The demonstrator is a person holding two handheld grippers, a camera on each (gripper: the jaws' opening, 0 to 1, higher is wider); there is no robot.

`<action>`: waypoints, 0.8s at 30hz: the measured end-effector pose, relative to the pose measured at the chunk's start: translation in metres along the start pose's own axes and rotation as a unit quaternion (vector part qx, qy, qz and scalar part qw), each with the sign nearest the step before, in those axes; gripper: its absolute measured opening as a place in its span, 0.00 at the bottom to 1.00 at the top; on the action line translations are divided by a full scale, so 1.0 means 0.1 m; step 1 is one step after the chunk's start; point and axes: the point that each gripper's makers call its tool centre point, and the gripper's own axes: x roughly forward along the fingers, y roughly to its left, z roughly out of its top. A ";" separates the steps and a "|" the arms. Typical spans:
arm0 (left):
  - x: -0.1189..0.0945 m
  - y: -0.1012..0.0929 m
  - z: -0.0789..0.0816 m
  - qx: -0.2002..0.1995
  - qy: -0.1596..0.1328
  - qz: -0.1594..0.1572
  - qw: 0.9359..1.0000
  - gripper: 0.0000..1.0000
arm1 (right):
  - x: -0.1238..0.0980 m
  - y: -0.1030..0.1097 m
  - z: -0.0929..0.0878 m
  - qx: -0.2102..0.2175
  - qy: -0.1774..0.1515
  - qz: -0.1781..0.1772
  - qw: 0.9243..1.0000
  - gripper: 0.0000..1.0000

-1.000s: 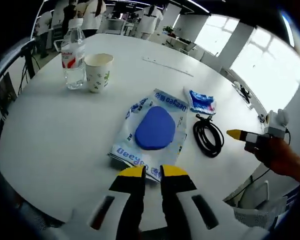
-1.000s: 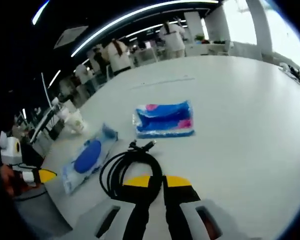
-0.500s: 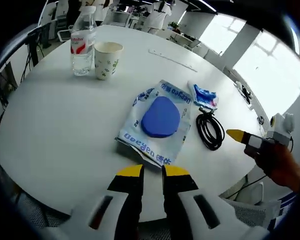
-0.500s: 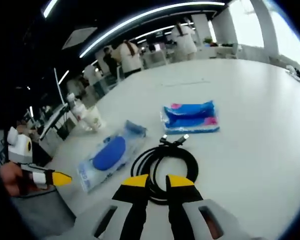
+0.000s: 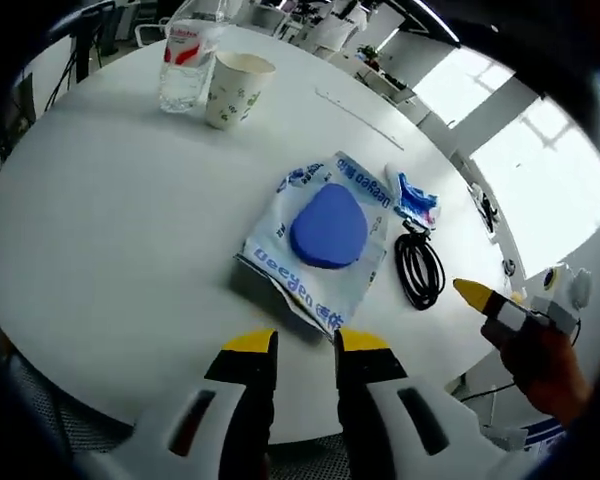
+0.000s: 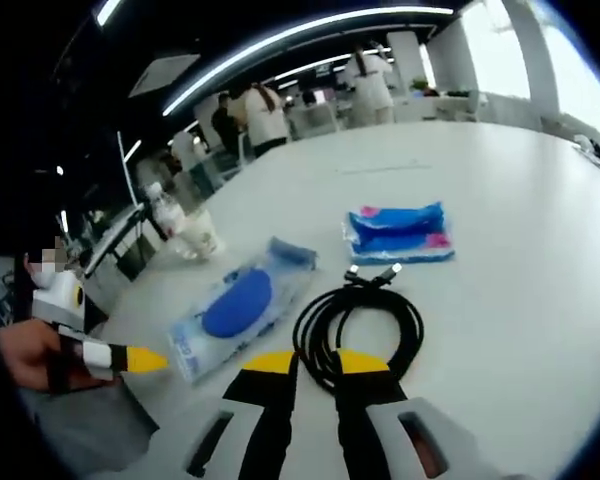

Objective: Arrange the tabletop items into an orderly group along one side of the table until the central work area is clear of visible clutter.

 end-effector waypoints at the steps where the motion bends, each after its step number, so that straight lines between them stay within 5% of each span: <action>1: 0.01 0.00 0.00 -0.001 -0.001 -0.001 1.000 0.20 | -0.01 0.00 0.00 0.000 0.000 0.000 1.000 0.12; 24: 0.18 -0.15 -0.09 -0.015 0.012 -0.024 1.000 0.19 | -0.39 -0.11 -0.03 0.004 -0.019 -0.030 0.999 0.12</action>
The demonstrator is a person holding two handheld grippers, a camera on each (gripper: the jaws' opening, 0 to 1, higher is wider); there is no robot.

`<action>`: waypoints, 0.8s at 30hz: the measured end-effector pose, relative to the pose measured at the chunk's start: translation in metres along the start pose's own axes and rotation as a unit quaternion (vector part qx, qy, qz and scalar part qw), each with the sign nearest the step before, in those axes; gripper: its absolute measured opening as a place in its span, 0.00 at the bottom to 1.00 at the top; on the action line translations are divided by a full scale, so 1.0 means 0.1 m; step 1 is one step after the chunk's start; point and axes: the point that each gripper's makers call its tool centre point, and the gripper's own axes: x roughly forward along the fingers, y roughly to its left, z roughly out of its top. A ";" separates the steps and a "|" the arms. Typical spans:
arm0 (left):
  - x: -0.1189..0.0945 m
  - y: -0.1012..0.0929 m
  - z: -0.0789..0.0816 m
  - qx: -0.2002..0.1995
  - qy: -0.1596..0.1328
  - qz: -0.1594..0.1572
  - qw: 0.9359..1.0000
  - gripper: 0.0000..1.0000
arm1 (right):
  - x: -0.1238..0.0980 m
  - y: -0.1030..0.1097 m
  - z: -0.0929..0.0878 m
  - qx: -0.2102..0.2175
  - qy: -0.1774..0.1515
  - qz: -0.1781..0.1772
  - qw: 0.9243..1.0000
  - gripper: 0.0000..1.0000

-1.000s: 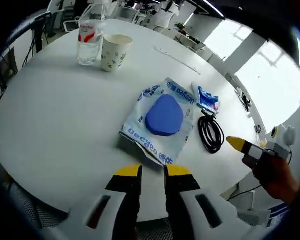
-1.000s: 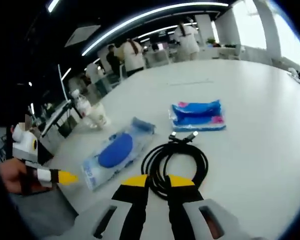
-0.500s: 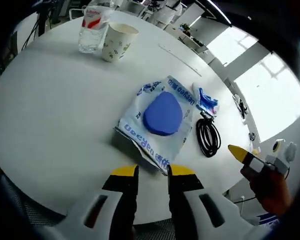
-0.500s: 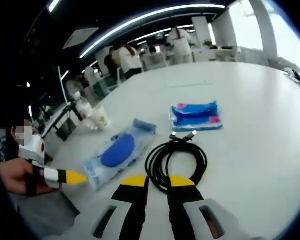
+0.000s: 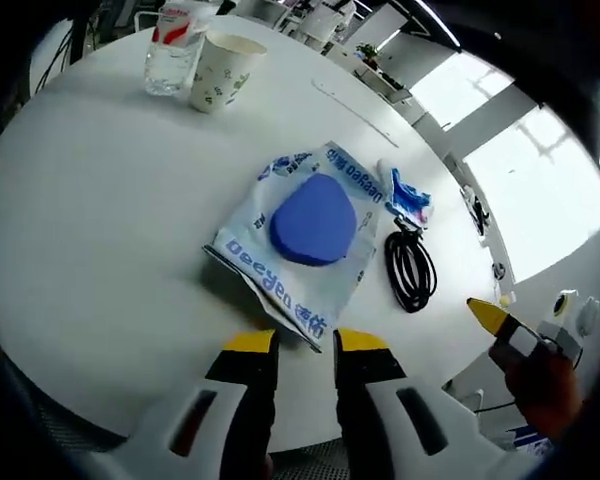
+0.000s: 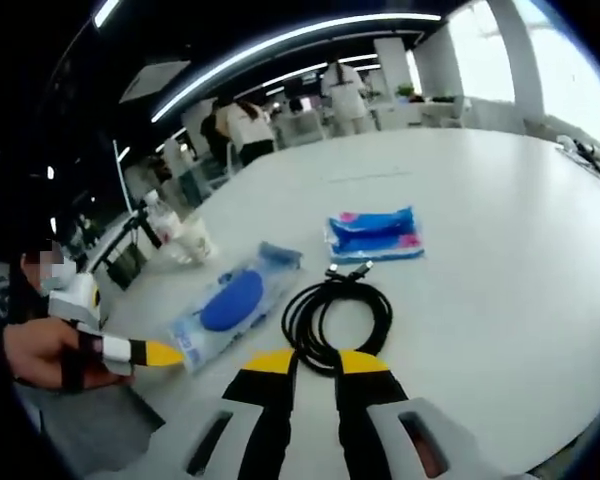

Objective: Arrange the tabletop items into an orderly group along one side of the table until the central work area is clear of visible clutter.

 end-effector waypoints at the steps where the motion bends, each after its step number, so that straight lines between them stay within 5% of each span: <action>1: 0.00 0.01 -0.01 -0.001 0.001 0.001 1.000 0.18 | -0.01 0.01 0.00 -0.001 -0.001 0.001 1.000 0.12; 10: 0.02 0.05 0.00 -0.010 0.002 0.002 1.000 0.15 | -0.02 0.30 0.09 -0.009 -0.022 0.042 0.999 0.22; 24: 0.09 0.06 0.04 -0.018 -0.009 0.005 1.000 0.03 | -0.10 0.54 -0.09 -0.031 -0.001 0.089 0.996 0.39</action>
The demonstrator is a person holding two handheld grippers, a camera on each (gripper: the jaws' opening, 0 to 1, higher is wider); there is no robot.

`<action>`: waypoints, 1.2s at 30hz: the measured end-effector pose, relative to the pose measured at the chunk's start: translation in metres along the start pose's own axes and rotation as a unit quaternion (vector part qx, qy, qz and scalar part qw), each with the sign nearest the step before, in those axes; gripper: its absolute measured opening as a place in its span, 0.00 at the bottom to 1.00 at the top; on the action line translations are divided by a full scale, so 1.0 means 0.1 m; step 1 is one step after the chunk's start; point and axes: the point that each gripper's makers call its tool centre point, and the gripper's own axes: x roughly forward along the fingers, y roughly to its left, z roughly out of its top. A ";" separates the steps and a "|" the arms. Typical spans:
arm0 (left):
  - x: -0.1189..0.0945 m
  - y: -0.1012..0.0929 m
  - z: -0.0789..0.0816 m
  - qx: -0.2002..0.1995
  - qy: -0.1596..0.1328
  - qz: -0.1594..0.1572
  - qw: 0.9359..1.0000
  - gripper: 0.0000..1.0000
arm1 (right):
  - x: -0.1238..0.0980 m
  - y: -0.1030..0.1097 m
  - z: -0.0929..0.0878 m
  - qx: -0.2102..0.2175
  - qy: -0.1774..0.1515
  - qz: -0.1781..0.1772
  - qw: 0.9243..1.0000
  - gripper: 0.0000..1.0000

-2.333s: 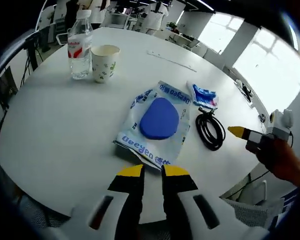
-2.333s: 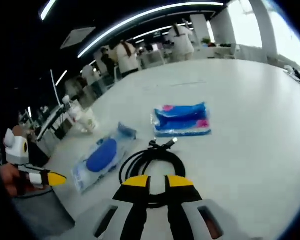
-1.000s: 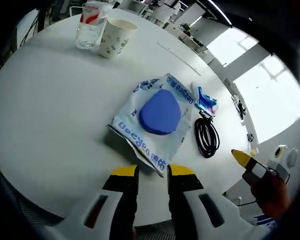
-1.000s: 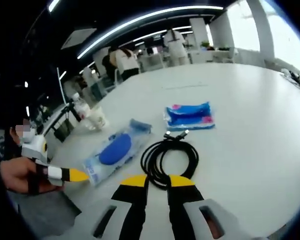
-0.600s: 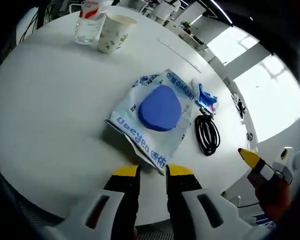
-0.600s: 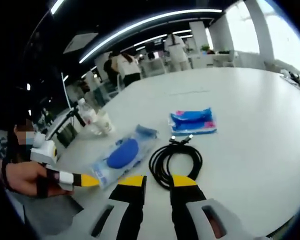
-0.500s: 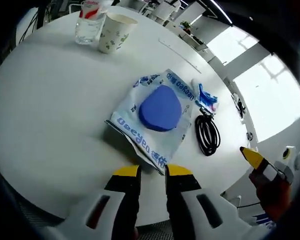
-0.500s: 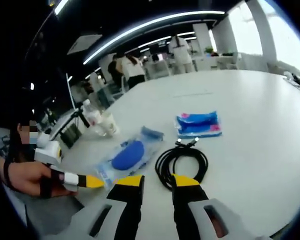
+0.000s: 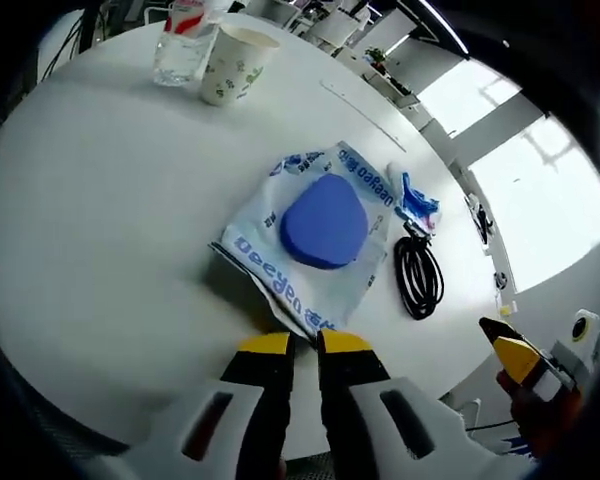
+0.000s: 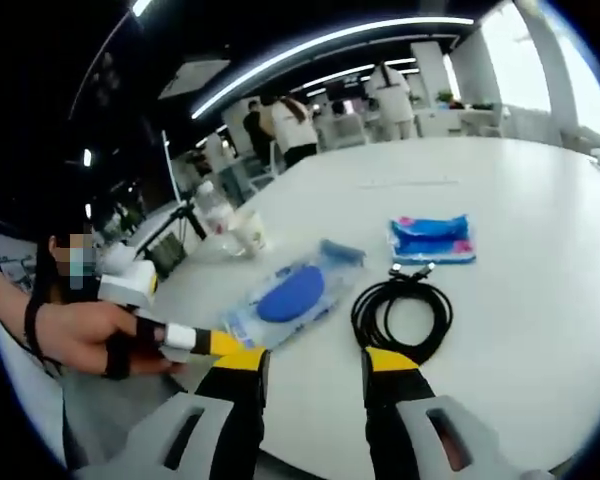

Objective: Arrange the tabletop items into an orderly group along one side of the table until the central work area is clear of visible clutter.

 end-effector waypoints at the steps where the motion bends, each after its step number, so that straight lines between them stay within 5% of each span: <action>1: 0.01 -0.01 0.00 0.002 0.001 -0.001 1.000 0.03 | 0.00 0.00 0.00 -0.001 0.001 0.001 1.000 0.40; 13: -0.08 0.15 0.08 -0.003 -0.013 0.017 1.000 0.00 | 0.07 0.05 -0.03 0.000 0.008 0.010 1.000 0.41; 18: -0.19 0.26 0.14 -0.036 -0.024 0.025 0.999 0.00 | 0.13 0.09 -0.08 -0.002 0.016 0.019 1.000 0.41; 26: -0.40 0.61 0.25 -0.049 -0.045 0.070 0.995 0.00 | 0.26 0.11 -0.11 -0.002 0.029 0.025 0.999 0.40; 29: -0.51 0.85 0.30 -0.054 -0.048 0.116 0.991 0.00 | 0.32 0.13 -0.10 -0.001 0.033 0.028 0.999 0.39; 36: -0.67 1.06 0.57 -0.056 -0.103 0.117 0.986 0.00 | 0.48 0.18 -0.13 -0.005 0.051 0.035 0.998 0.37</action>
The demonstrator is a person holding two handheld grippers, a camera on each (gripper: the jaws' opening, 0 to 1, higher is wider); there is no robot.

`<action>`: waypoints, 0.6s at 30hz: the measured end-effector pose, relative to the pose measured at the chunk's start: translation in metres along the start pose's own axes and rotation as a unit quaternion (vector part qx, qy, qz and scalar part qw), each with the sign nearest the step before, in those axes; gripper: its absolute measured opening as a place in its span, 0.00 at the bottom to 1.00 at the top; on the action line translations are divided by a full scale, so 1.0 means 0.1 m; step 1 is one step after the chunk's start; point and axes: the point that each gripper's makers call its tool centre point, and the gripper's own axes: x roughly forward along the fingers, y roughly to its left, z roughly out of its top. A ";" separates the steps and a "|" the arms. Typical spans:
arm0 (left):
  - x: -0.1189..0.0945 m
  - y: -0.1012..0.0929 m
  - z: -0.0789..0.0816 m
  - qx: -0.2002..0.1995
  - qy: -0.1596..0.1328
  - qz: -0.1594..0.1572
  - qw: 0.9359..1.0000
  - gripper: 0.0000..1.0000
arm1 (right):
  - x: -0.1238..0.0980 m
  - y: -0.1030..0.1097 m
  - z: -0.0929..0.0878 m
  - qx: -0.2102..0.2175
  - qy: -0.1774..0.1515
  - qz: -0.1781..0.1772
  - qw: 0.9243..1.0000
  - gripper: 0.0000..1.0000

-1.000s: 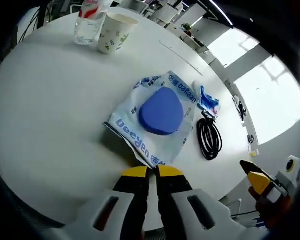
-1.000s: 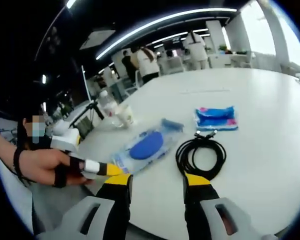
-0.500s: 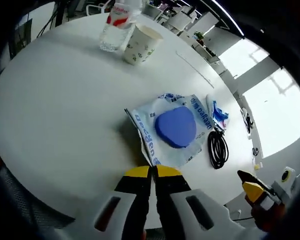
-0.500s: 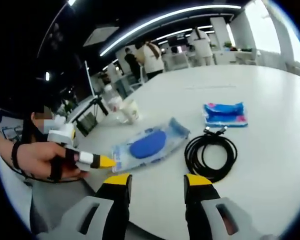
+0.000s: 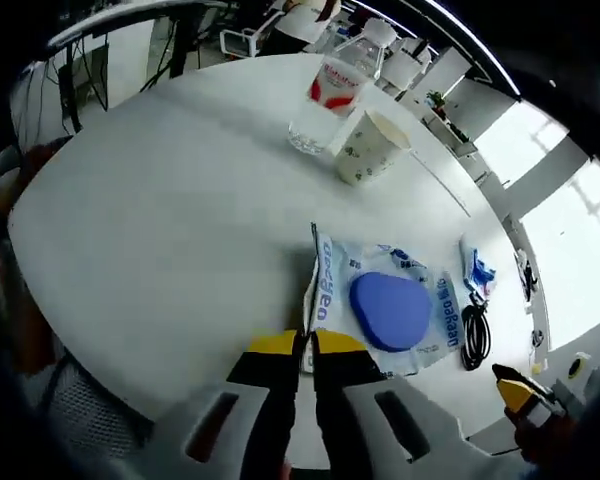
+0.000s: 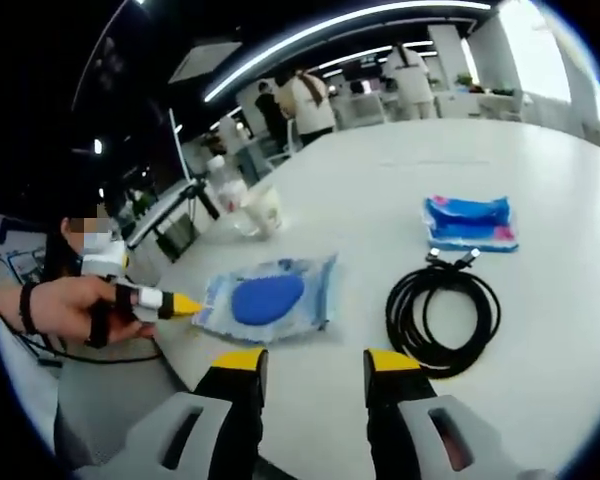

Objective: Arrange the tabletop items into an orderly group along one side of the table until the central work area is clear of visible clutter.

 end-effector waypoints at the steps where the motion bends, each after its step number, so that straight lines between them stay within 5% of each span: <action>1: 0.00 0.01 0.02 0.004 -0.001 0.000 1.000 0.01 | 0.02 0.00 0.00 0.001 0.003 0.000 1.000 0.37; 10: -0.02 0.00 0.10 -0.022 -0.014 -0.035 0.999 0.09 | 0.23 -0.03 0.06 0.014 0.015 0.003 1.000 0.35; 14: -0.03 0.00 0.09 0.002 -0.013 -0.046 0.999 0.12 | 0.31 -0.03 0.00 0.017 0.028 0.002 0.999 0.34; 18: -0.05 -0.03 0.08 0.070 -0.010 -0.057 0.996 0.13 | 0.35 -0.06 -0.06 0.041 0.035 -0.006 0.999 0.32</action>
